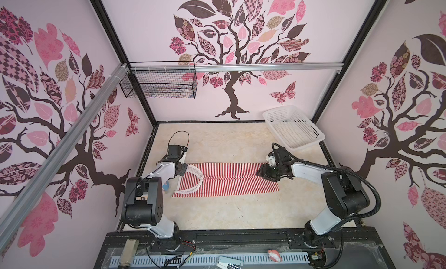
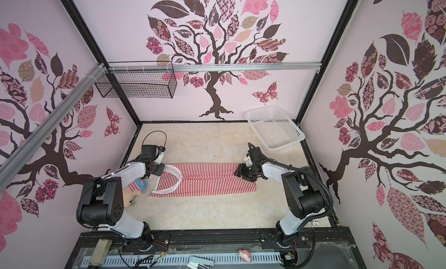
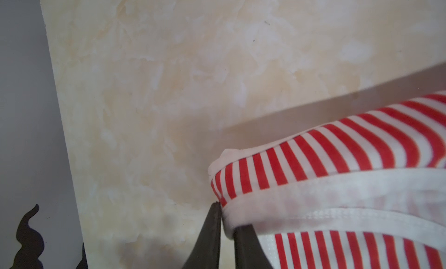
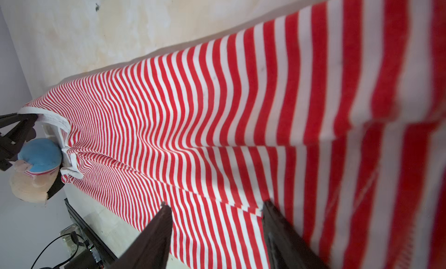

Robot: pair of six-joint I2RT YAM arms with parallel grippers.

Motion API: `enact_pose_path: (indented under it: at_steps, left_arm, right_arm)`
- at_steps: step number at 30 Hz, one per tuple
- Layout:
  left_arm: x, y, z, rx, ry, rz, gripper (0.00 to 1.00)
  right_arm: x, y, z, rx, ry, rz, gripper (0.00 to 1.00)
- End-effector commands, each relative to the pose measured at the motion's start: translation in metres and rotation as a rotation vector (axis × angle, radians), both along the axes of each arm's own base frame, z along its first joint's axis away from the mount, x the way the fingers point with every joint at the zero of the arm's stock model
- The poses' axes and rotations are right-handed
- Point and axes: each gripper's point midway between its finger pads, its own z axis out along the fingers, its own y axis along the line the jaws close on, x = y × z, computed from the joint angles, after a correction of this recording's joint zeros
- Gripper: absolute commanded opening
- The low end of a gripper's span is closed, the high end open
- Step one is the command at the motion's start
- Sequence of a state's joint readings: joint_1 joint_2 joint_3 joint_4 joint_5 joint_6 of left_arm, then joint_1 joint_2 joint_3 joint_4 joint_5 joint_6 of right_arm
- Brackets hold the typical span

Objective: Fold and stack tank tops
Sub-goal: Rotate the tank top at the center of the table.

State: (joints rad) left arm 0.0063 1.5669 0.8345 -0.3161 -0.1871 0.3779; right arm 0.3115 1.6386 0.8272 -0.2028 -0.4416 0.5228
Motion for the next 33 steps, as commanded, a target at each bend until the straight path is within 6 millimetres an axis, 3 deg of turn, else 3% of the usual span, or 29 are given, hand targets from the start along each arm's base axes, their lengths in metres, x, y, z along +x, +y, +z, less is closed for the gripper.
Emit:
enact_pose_path:
  at_steps: [1,14,18,22,28,33]
  left_arm:
    - [0.002,0.005,0.008,0.008,-0.054,0.027,0.17]
    - [0.0,0.019,-0.022,0.084,0.041,0.067,0.21]
    - [-0.005,0.016,-0.021,0.068,0.054,0.061,0.32]
    - [-0.01,0.014,-0.009,0.051,0.035,0.061,0.43]
    - [-0.017,-0.001,0.028,-0.032,-0.029,0.032,0.47]
    - [-0.009,-0.015,0.053,-0.113,-0.039,0.01,0.47]
  right_arm:
    - [-0.012,-0.012,-0.009,-0.06,0.024,-0.014,0.62]
    - [-0.016,-0.025,-0.017,-0.1,0.039,-0.034,0.62]
    - [-0.015,-0.029,-0.016,-0.092,0.037,-0.048,0.63]
    - [-0.014,-0.024,-0.012,-0.06,0.032,-0.04,0.63]
    - [-0.012,-0.018,-0.007,-0.03,0.02,-0.023,0.63]
    - [-0.009,-0.015,-0.001,-0.009,0.009,-0.015,0.63]
